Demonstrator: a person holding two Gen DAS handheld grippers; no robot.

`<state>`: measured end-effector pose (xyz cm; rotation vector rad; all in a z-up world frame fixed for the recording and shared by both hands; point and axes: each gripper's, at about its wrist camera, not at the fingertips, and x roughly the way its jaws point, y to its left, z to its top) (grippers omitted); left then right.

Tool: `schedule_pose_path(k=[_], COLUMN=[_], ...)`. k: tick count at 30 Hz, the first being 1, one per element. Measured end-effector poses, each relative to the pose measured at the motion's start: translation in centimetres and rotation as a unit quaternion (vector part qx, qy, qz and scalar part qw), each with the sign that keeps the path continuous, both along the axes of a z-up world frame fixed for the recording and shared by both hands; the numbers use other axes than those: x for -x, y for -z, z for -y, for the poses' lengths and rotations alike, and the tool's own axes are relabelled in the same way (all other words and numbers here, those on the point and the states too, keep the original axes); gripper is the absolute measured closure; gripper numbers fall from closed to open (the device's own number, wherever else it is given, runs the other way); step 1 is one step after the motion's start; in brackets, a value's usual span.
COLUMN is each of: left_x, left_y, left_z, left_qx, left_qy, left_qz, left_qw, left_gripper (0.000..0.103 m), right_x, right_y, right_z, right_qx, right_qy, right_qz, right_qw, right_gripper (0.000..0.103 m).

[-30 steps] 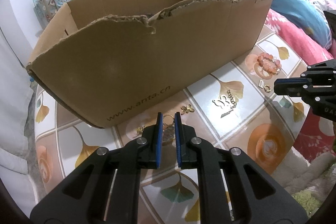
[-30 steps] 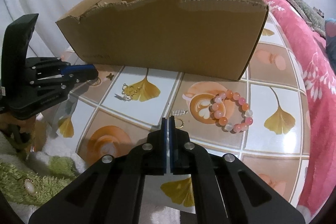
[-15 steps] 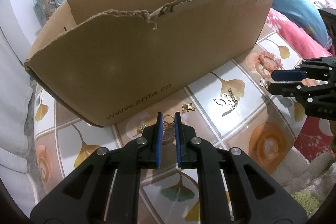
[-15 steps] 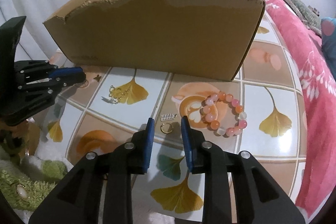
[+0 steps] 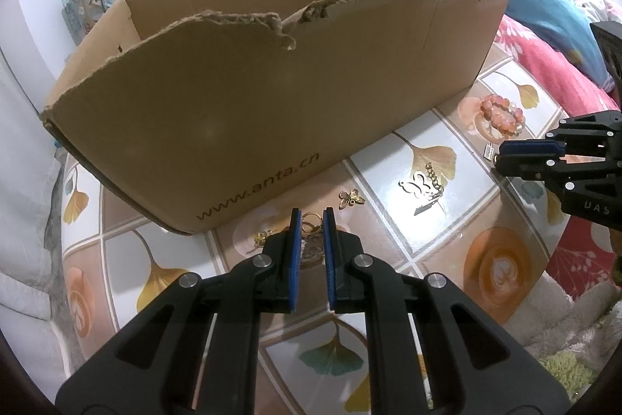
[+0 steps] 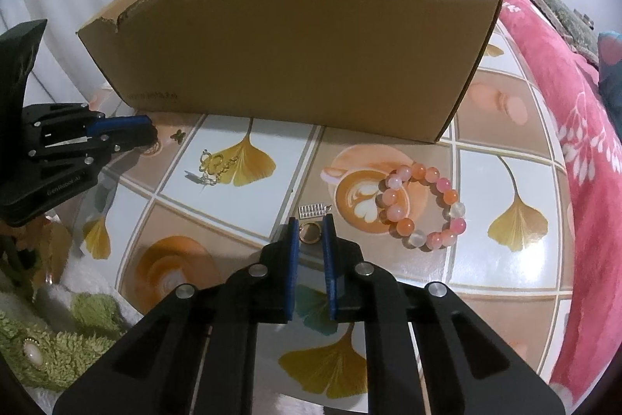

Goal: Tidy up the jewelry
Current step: 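Carry the gold ring with the right tool over the box, then open the right tool to drop the gold ring into the box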

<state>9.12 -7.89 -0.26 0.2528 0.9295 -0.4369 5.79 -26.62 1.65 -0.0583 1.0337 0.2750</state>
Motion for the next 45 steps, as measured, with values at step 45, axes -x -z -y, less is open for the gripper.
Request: schedule_pose_path(k=[45], left_x=[-20.5], left_y=[-4.3], left_z=[8.0], left_qx=[0.059], left_qy=[0.079], left_qz=[-0.206], left_qw=[0.9735], left_gripper=[0.093], right_x=[-24.5], right_y=[-5.0], right_z=[0.4], right_qx=[-0.047], right_qy=[-0.055], right_qz=[-0.169], right_qw=[0.983], right_gripper=[0.092])
